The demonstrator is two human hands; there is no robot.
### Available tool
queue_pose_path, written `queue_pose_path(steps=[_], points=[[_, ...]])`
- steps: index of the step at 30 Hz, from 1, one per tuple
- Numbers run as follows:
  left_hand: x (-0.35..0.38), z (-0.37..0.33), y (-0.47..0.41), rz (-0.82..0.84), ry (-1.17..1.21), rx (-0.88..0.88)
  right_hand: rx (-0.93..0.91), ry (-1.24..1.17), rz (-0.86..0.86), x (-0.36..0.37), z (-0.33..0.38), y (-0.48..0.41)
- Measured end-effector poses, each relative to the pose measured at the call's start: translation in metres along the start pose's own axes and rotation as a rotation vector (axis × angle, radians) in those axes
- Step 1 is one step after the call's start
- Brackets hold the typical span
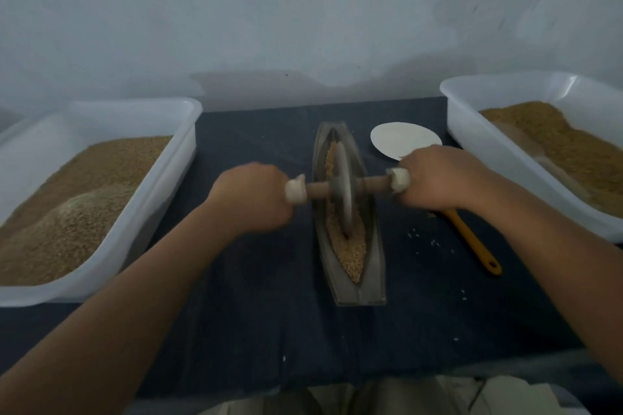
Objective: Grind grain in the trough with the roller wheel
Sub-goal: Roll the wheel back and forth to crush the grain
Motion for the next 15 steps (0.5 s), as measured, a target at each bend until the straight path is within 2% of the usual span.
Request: queue_pose_path(steps=[3,4,6,10,12,15], points=[[-0.020,0.000,-0.043,-0.076,-0.053,-0.076,0.060,-0.011,-0.324,-0.013,0.006,-0.025],[-0.025,0.000,-0.051,-0.083,-0.057,-0.085,0.070,-0.017,-0.371,-0.015,0.008,-0.029],[-0.029,-0.002,-0.053,-0.072,-0.067,-0.062,0.073,-0.017,-0.320,-0.014,0.009,-0.031],[-0.010,-0.003,-0.006,-0.035,-0.080,0.055,0.011,-0.007,-0.060,0.009,-0.005,0.008],[-0.002,-0.003,0.019,-0.044,-0.057,0.087,-0.042,-0.022,-0.080,0.014,-0.006,0.031],[-0.001,0.000,0.002,-0.017,-0.024,0.031,-0.024,0.017,-0.223,0.009,-0.005,0.020]])
Point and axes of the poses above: each hand's wrist, its own y-axis away from the middle knuckle, its own x-axis out of the palm, z = x × y, the point moved 6 cm from there along -y, towards the middle knuckle, and after that the axes turned 2 degrees about x, right-handed, at the moved point
